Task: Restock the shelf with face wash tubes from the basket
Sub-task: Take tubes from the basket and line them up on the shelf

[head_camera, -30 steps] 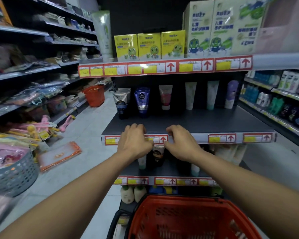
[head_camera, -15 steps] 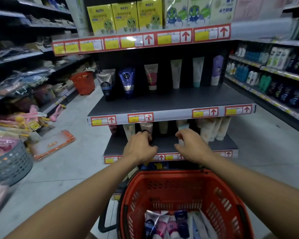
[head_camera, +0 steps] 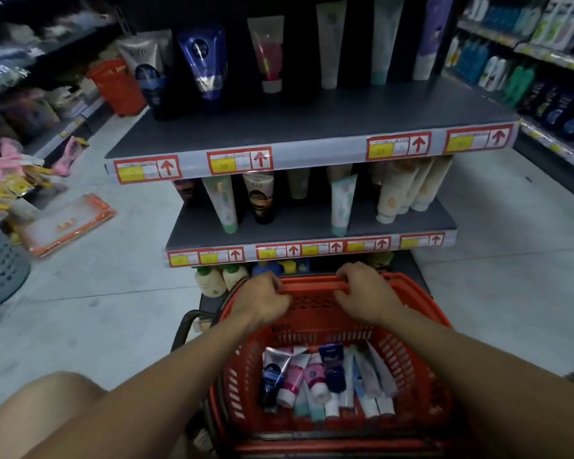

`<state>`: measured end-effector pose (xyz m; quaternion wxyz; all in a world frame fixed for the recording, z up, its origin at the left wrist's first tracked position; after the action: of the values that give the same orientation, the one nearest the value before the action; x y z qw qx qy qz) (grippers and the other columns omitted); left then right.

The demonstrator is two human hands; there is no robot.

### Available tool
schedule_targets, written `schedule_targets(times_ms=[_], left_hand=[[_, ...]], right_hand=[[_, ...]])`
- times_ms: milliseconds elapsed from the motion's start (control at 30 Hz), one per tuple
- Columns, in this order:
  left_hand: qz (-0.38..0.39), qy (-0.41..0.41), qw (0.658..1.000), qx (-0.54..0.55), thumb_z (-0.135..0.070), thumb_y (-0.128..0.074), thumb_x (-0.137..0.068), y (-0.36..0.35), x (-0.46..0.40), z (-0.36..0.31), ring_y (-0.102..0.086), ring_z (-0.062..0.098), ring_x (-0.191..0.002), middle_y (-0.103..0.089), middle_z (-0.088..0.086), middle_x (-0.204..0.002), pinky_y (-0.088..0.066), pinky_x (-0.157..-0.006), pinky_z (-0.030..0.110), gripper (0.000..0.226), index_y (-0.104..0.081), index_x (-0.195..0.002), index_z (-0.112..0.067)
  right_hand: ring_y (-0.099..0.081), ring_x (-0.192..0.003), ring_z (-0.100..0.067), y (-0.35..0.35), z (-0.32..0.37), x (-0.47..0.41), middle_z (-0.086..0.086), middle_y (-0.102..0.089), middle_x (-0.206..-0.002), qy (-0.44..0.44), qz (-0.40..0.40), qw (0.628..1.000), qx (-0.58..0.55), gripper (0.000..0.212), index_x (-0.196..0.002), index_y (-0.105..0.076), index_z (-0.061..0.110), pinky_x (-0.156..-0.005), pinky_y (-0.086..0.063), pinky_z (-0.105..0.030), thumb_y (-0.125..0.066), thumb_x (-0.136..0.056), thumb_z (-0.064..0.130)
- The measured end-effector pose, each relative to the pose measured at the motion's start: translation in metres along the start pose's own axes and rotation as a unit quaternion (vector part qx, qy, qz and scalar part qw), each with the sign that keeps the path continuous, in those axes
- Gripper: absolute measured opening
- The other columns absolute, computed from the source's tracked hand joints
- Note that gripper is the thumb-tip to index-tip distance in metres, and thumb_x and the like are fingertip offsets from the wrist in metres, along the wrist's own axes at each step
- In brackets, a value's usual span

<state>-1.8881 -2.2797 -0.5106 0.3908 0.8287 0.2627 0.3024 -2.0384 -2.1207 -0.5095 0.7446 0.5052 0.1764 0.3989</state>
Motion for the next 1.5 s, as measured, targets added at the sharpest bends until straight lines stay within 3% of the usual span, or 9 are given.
schedule_targets(times_ms=[233, 367, 500, 600, 767, 900, 1033, 1233, 1500], left_hand=[[0.062, 0.078, 0.994, 0.038, -0.029, -0.073, -0.085, -0.056, -0.026, 0.041, -0.063, 0.014, -0.085, -0.066, -0.009, -0.089, -0.049, -0.075, 0.028, 0.015, -0.058, -0.084, -0.028], [0.107, 0.114, 0.987, 0.039, -0.021, -0.068, -0.088, -0.086, -0.037, 0.062, -0.066, 0.015, -0.080, -0.067, -0.007, -0.081, -0.048, -0.062, 0.021, 0.010, -0.063, -0.080, -0.025], [0.156, 0.160, 0.974, 0.030, -0.059, -0.069, -0.074, -0.121, -0.047, 0.085, -0.071, 0.020, -0.083, -0.078, -0.001, -0.090, -0.056, -0.075, 0.028, 0.038, -0.075, -0.081, -0.022], [0.169, 0.194, 0.966, 0.011, -0.051, -0.062, -0.082, -0.145, -0.050, 0.103, -0.072, 0.030, -0.097, -0.077, 0.011, -0.108, -0.059, -0.087, 0.036, 0.044, -0.076, -0.103, -0.015], [0.168, 0.243, 0.955, -0.009, -0.039, -0.064, -0.080, -0.180, -0.046, 0.126, -0.058, 0.039, -0.129, -0.058, 0.020, -0.143, -0.049, -0.107, 0.042, 0.079, -0.042, -0.150, -0.007], [0.177, 0.238, 0.954, -0.048, -0.023, -0.080, -0.076, -0.201, -0.039, 0.134, -0.050, 0.040, -0.135, -0.047, 0.025, -0.148, -0.044, -0.108, 0.039, 0.099, -0.023, -0.154, 0.000], [0.183, 0.194, 0.957, -0.112, -0.023, -0.080, -0.082, -0.215, -0.029, 0.134, -0.049, 0.039, -0.135, -0.036, 0.026, -0.153, -0.043, -0.107, 0.039, 0.107, -0.008, -0.157, 0.002], [0.108, 0.155, 0.977, -0.097, -0.022, -0.082, -0.081, -0.222, -0.028, 0.143, -0.064, 0.040, -0.109, -0.051, 0.021, -0.131, -0.051, -0.084, 0.041, 0.076, -0.036, -0.139, -0.002], [0.127, 0.240, 0.961, -0.056, -0.028, -0.093, -0.071, -0.224, -0.037, 0.144, -0.063, 0.034, -0.118, -0.061, 0.015, -0.129, -0.052, -0.094, 0.038, 0.093, -0.033, -0.140, -0.009]], right_hand=[[-0.061, -0.108, -0.026, -0.075, -0.040, -0.015, -0.008, -0.064, -0.116, -0.051, 0.098, 0.994, -0.009, 0.038, -0.120, -0.065, 0.015, -0.093, -0.052, -0.036, -0.067, -0.086, 0.033], [-0.066, -0.098, -0.031, -0.124, -0.066, -0.023, -0.010, -0.068, -0.105, -0.084, 0.152, 0.985, -0.013, 0.029, -0.104, -0.067, 0.015, -0.084, -0.055, -0.037, -0.062, -0.081, 0.031], [-0.068, -0.096, -0.030, -0.165, -0.084, -0.019, -0.010, -0.072, -0.106, -0.108, 0.203, 0.973, 0.001, 0.031, -0.106, -0.068, 0.016, -0.082, -0.056, -0.037, -0.061, -0.080, 0.032], [-0.067, -0.102, -0.029, -0.191, -0.093, -0.015, -0.012, -0.071, -0.112, -0.123, 0.216, 0.969, -0.001, 0.035, -0.113, -0.068, 0.011, -0.088, -0.052, -0.034, -0.063, -0.086, 0.032], [-0.061, -0.117, -0.033, -0.224, -0.105, -0.004, -0.016, -0.063, -0.128, -0.170, 0.242, 0.955, -0.019, 0.044, -0.128, -0.057, 0.006, -0.096, -0.045, -0.035, -0.058, -0.096, 0.036], [-0.057, -0.124, -0.031, -0.241, -0.108, 0.000, -0.014, -0.061, -0.132, -0.229, 0.228, 0.946, -0.035, 0.049, -0.132, -0.056, 0.006, -0.099, -0.042, -0.033, -0.059, -0.095, 0.040], [-0.053, -0.129, -0.031, -0.262, -0.106, 0.000, -0.015, -0.054, -0.140, -0.283, 0.218, 0.932, -0.058, 0.076, -0.144, -0.039, 0.001, -0.104, -0.039, -0.034, -0.060, -0.093, 0.053], [-0.059, -0.120, -0.028, -0.274, -0.109, -0.010, -0.010, -0.061, -0.131, -0.319, 0.198, 0.921, -0.105, 0.083, -0.138, -0.043, 0.007, -0.095, -0.044, -0.032, -0.081, -0.078, 0.050], [-0.066, -0.105, -0.023, -0.276, -0.114, -0.016, -0.004, -0.071, -0.111, -0.295, 0.229, 0.923, -0.090, 0.049, -0.117, -0.067, 0.016, -0.078, -0.040, -0.024, -0.076, -0.080, 0.047]])
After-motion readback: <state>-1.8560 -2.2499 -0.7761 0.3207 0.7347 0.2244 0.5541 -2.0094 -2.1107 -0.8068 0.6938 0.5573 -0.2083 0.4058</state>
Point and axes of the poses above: each hand's wrist, its own x-axis away from the middle knuckle, its own y-axis out of the back of the hand, z = x × y, the point moved 2 cm from there along -x, towards the middle knuckle
